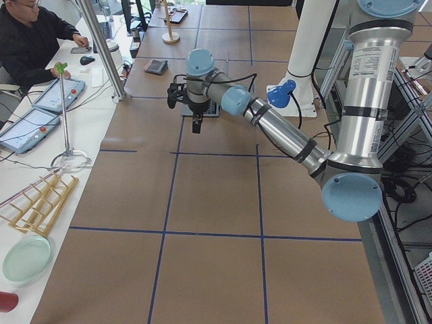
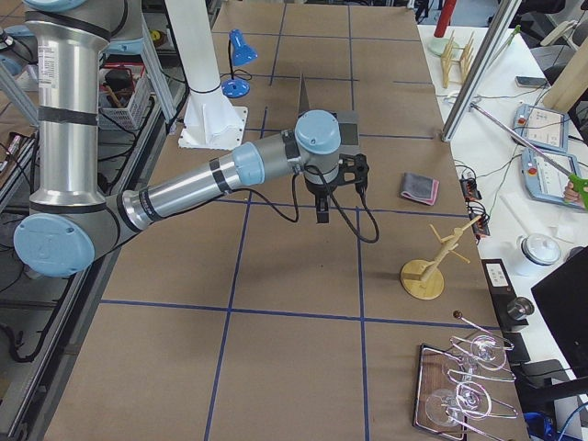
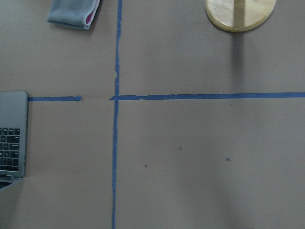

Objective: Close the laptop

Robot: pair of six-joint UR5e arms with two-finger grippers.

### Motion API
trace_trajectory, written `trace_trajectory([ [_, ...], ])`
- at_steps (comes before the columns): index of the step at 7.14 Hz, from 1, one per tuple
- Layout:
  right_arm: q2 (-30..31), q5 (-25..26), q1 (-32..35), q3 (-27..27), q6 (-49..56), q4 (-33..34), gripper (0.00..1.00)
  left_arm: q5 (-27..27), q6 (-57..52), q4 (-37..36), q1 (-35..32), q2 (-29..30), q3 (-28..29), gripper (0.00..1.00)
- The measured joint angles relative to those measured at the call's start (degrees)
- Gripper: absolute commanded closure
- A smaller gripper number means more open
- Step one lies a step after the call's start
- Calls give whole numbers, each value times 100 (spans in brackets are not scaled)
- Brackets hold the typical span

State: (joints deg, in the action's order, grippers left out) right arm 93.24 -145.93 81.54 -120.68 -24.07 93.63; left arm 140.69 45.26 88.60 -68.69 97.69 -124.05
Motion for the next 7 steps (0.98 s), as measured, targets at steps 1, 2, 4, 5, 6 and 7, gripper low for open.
trace_trajectory([
  [1, -184, -6, -428, -245, -982, -259, 1, -11, 1100, -1, 479, 521, -116, 2],
  [2, -394, 24, -909, -417, -2001, -623, 1, -91, 1967, -1, 937, 1016, -176, 2],
  [4, -883, 628, -2082, -558, -4144, -1558, 53, -1007, 3209, 5, 2184, 1593, -412, 51],
  [5, -1058, 1206, -2759, -683, -4946, -1808, 82, -1517, 3565, 7, 2768, 1682, -561, 81],
  [6, -1172, 1670, -3342, -822, -5351, -1906, 98, -1828, 3780, 8, 3167, 1745, -649, 97],
  [7, -1273, 1900, -3789, -909, -5508, -1939, 99, -1989, 3877, 10, 3480, 1812, -683, 100],
])
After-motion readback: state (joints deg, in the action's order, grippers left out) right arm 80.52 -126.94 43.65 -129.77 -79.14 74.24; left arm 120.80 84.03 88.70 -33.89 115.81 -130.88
